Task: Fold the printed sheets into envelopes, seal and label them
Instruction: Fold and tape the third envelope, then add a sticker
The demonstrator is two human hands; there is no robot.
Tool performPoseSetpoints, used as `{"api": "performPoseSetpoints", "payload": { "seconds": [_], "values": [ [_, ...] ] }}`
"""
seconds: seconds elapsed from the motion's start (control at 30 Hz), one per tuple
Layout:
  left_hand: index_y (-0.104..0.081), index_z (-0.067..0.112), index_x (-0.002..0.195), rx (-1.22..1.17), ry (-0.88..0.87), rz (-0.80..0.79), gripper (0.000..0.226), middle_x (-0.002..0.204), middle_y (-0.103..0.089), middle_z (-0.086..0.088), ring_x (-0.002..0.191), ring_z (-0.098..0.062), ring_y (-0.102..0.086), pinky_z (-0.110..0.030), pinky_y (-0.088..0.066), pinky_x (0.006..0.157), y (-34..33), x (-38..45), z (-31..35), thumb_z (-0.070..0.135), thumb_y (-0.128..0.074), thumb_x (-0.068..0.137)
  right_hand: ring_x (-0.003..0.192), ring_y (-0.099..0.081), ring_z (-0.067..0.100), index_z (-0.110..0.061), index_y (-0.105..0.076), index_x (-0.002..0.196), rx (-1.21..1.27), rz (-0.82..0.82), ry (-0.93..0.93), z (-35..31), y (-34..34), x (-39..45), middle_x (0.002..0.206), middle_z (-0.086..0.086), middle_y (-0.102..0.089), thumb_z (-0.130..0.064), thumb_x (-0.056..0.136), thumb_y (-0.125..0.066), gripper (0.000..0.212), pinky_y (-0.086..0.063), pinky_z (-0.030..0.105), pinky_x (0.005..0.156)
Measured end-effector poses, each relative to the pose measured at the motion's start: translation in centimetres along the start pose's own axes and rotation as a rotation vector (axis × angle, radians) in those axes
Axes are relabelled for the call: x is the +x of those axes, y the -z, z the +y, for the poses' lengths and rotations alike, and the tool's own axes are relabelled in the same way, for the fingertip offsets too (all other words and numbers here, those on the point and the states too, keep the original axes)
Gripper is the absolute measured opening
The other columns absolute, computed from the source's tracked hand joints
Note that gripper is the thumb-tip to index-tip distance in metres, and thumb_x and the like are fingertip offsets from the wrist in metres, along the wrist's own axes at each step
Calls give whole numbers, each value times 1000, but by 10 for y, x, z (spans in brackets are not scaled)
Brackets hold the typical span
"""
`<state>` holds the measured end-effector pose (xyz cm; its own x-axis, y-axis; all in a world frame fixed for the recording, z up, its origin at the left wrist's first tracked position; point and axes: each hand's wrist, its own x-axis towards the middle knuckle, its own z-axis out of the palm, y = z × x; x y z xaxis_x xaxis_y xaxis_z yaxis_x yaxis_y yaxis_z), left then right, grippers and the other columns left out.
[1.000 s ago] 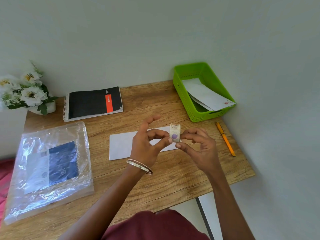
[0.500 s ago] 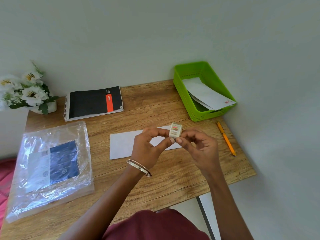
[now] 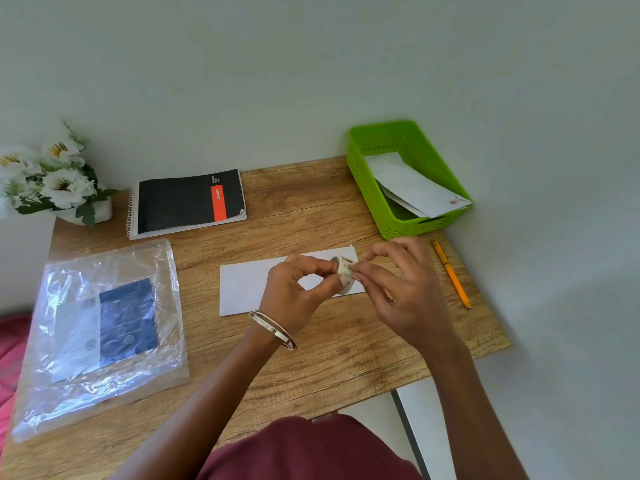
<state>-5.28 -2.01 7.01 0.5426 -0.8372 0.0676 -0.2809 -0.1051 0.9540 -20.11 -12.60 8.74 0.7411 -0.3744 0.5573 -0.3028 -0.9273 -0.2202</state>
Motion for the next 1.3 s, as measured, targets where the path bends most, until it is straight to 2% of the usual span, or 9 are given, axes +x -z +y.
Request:
{"api": "performPoseSetpoints", "payload": {
  "seconds": [0.27, 0.37, 0.5, 0.63, 0.73, 0.83, 0.97, 1.1, 1.3],
  "values": [
    [-72, 33, 80, 13, -21, -26, 14, 79, -70, 15, 83, -3, -56, -8, -37, 72, -2, -1, 2, 22, -76, 73, 100, -49, 23, -5, -66, 92, 0, -38, -21, -5, -4, 1, 102, 7, -63, -16, 91, -52, 18, -45, 43, 77],
    [-72, 28, 83, 38, -19, -34, 13, 78, -68, 16, 80, 0, -52, -4, -34, 70, -3, -2, 2, 20, -76, 73, 98, -48, 21, -6, -65, 90, 145, 14, -174, -3, -6, 1, 101, 5, -61, -13, 88, -54, 13, -42, 38, 81],
    [-68, 37, 82, 69, -13, -41, 20, 77, -64, 23, 81, -1, -50, -4, -33, 67, -4, -2, 2, 20, -75, 74, 99, -47, 15, -10, -64, 90, 353, 61, -392, 2, -5, 1, 99, 0, -58, -17, 89, -55, 12, -40, 26, 81],
    [-65, 41, 81, 100, 3, -51, 23, 81, -63, 25, 85, -5, -51, -15, -36, 70, -7, -1, 1, 21, -74, 75, 92, -56, 9, -22, -63, 86, 639, 50, -667, 4, -3, -1, 95, -6, -58, -23, 88, -56, 7, -46, 22, 72],
    [-67, 37, 82, 115, 11, -40, 19, 83, -63, 24, 87, -10, -52, -21, -37, 70, -10, 0, -1, 21, -74, 76, 82, -55, 10, -19, -65, 84, 919, 93, -864, 5, 0, -3, 86, -1, -61, -19, 88, -59, 7, -46, 29, 72],
    [-70, 31, 86, 144, 22, -19, 13, 83, -63, 24, 87, -11, -53, -22, -37, 70, -13, 1, -6, 22, -74, 76, 83, -54, 13, -17, -66, 82, 1140, 163, -1000, 9, 5, -5, 82, -4, -64, -9, 91, -58, 14, -45, 31, 72],
    [-71, 28, 87, 182, 16, 6, 11, 83, -63, 23, 87, -11, -52, -27, -40, 72, -20, 5, -9, 25, -73, 76, 81, -57, 13, -20, -67, 77, 1275, 198, -1051, 14, 13, -5, 81, -4, -63, -8, 88, -57, 20, -46, 28, 67],
    [-72, 29, 87, 315, -55, -1, 12, 86, -66, 15, 90, -15, -51, -38, -40, 77, -34, 14, -13, 35, -72, 77, 69, -54, 12, -18, -66, 73, 1350, 247, -1211, 24, 17, -6, 75, 0, -60, -7, 89, -56, 22, -43, 27, 60],
    [-70, 33, 102, 698, -200, -154, 20, 101, -65, 10, 109, -19, -44, -39, -20, 90, -75, 40, -19, 37, -61, 85, 51, -42, 10, -15, -60, 83, 1311, 297, -1382, 50, 25, -19, 65, 1, -54, -13, 93, -54, 13, -33, 23, 49]
  ]
}}
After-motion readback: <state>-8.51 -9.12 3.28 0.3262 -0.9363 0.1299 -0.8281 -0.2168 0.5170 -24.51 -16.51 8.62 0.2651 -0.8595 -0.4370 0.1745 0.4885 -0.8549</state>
